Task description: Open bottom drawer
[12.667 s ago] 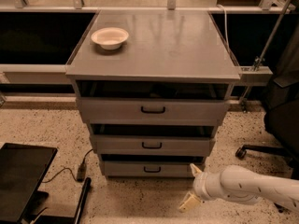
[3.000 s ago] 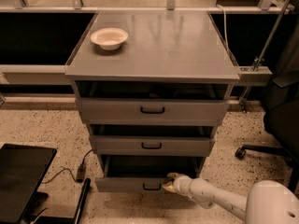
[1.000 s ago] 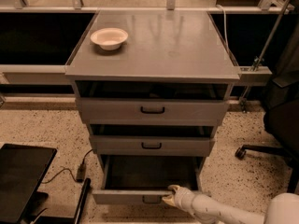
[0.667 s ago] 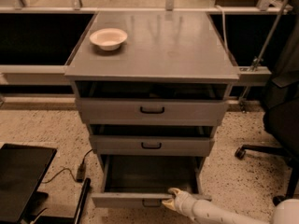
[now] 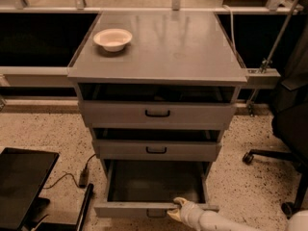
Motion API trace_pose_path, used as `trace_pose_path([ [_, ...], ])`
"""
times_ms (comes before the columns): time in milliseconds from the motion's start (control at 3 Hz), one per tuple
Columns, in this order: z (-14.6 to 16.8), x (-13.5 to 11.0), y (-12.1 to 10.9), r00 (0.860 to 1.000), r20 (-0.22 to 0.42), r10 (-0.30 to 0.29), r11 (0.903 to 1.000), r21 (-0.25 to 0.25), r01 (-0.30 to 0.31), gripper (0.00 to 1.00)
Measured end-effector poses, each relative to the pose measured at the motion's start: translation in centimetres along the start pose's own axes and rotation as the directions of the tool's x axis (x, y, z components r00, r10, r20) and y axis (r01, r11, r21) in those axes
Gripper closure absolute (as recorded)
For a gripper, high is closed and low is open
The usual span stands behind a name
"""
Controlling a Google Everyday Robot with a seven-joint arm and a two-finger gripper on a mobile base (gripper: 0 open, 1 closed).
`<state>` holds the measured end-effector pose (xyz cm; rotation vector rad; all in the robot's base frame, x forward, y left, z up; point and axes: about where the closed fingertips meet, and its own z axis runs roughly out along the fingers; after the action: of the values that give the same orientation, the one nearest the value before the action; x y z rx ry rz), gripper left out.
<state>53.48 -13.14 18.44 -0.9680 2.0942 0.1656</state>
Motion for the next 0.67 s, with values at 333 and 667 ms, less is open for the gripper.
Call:
trace_pose_path([
  [333, -0.30, -0.32, -0.09, 1.000, 0.000, 0.000, 1.0000, 0.000, 0.000, 1.00],
  [667, -0.29, -0.32, -0.08, 1.000, 0.000, 0.000, 1.0000, 0.000, 0.000, 0.81],
])
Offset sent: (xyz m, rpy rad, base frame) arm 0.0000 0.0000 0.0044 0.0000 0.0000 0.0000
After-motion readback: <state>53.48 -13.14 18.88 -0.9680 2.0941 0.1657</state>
